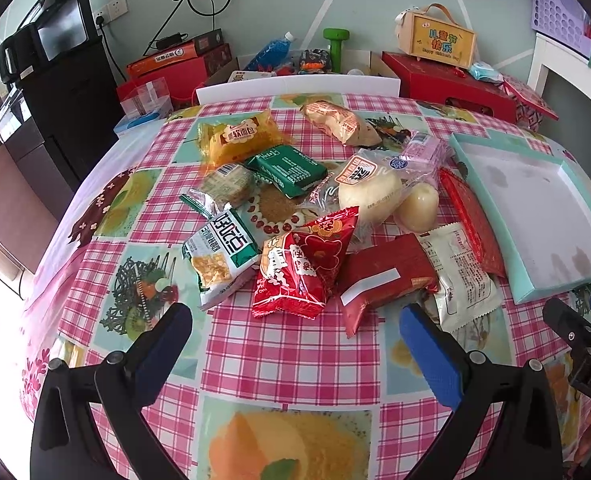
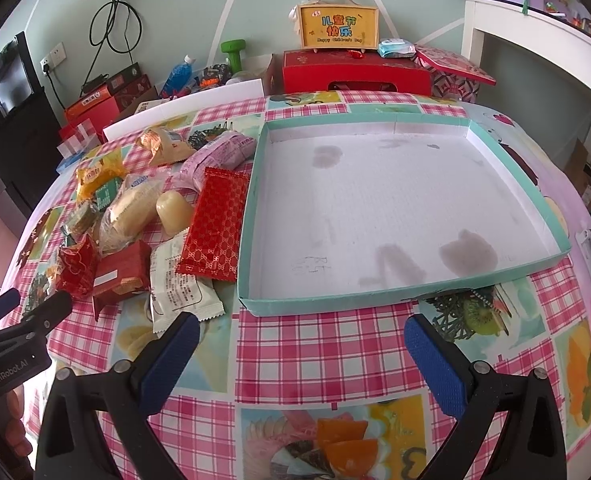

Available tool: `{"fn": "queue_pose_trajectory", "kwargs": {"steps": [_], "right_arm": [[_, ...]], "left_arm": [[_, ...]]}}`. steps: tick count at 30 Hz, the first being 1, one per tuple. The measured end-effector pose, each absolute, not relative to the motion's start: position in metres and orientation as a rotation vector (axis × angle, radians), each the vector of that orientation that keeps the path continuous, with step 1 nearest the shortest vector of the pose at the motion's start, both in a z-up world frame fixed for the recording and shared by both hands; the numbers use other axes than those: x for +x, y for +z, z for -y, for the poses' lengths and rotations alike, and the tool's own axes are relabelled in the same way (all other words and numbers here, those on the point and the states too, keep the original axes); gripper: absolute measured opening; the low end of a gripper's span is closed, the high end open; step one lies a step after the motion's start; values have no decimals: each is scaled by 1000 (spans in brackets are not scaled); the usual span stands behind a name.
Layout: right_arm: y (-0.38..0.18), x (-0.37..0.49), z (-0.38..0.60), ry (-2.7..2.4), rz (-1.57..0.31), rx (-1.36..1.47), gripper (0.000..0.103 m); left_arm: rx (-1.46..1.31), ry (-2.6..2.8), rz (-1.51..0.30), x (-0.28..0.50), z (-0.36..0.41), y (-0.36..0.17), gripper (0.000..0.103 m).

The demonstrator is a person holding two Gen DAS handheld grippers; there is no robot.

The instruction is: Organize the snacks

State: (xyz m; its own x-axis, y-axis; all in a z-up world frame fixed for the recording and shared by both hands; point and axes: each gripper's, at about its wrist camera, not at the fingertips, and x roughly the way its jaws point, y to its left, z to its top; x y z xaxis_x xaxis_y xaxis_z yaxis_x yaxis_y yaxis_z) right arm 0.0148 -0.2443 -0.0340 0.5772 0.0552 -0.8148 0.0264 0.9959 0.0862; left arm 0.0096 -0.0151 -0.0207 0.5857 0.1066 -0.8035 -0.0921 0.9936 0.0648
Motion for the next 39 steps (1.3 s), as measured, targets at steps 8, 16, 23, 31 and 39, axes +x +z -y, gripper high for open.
{"fn": "queue_pose_trajectory", "kwargs": {"steps": [8, 16, 23, 31, 39], "right_arm": [[-35, 15, 243, 11, -973, 68, 103], [-37, 16, 240, 1, -1000, 36, 103], [-32, 19, 233, 17, -965, 31, 103], [-18, 28, 187, 126, -890, -23, 103], [-22, 42, 137, 243, -907, -30, 103]], "left_arm": [[-13, 100, -949, 9, 12, -22, 103], [-33, 95, -961, 11, 9, -24, 103], [-138, 64, -977, 12, -12, -19, 103], [-252, 92, -972, 19, -58, -8, 103], [-336, 118, -1052, 49, -89, -21, 103]]}}
